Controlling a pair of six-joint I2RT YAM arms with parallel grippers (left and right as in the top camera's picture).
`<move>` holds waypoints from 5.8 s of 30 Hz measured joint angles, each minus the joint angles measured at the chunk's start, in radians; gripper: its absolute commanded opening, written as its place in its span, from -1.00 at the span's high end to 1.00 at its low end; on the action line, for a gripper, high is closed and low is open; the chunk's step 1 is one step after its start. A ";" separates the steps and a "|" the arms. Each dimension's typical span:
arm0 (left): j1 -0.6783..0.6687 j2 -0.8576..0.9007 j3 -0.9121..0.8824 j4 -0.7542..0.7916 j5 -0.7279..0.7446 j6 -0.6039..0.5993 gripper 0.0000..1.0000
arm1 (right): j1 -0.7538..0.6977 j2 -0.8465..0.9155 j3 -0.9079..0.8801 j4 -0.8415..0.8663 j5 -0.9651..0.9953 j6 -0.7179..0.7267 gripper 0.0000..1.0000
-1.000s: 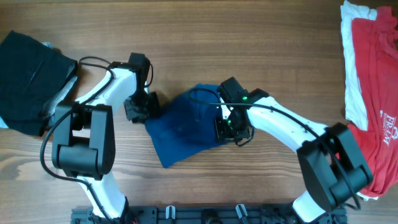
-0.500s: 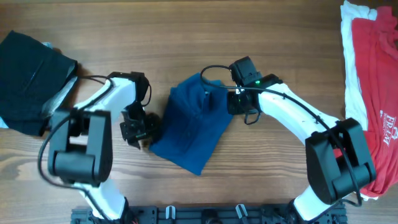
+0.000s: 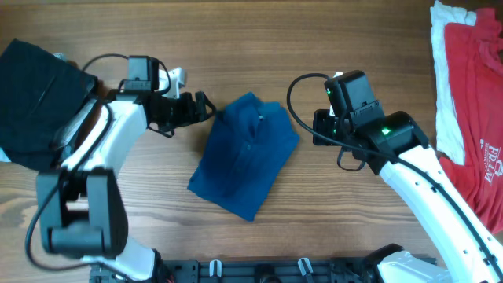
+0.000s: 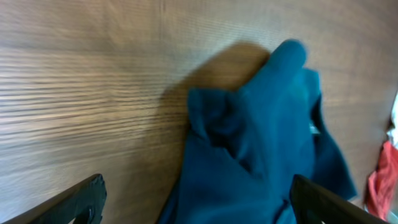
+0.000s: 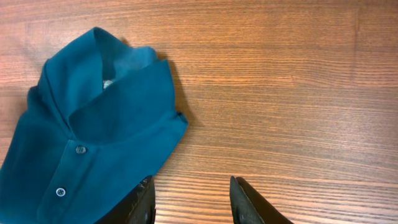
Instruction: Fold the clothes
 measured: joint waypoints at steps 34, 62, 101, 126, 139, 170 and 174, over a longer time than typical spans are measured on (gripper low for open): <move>0.279 -0.267 0.025 0.201 -0.536 0.006 0.92 | 0.000 0.000 0.000 -0.054 0.000 0.003 0.19; 0.630 -0.104 0.125 0.568 -0.420 0.008 0.92 | 0.000 0.000 0.000 -0.057 0.000 0.014 0.16; 0.928 -0.183 0.210 0.459 -0.012 -0.175 -0.12 | 0.000 0.002 0.000 -0.050 0.000 0.014 0.07; 0.976 0.255 0.216 0.694 0.016 -0.189 -1.00 | 0.000 0.011 0.000 -0.094 0.000 0.031 -0.51; 0.225 -0.164 0.225 0.208 -0.074 -0.094 -1.00 | 0.000 0.038 0.000 0.156 -0.039 0.043 -0.99; -0.021 -1.107 -0.130 -0.401 -0.450 -0.019 -0.99 | -0.249 -0.866 -0.411 0.010 0.065 0.089 -0.99; -0.021 -1.163 -0.130 -0.430 -0.450 -0.019 -1.00 | -0.249 -0.866 -0.415 -0.003 0.068 0.127 -1.00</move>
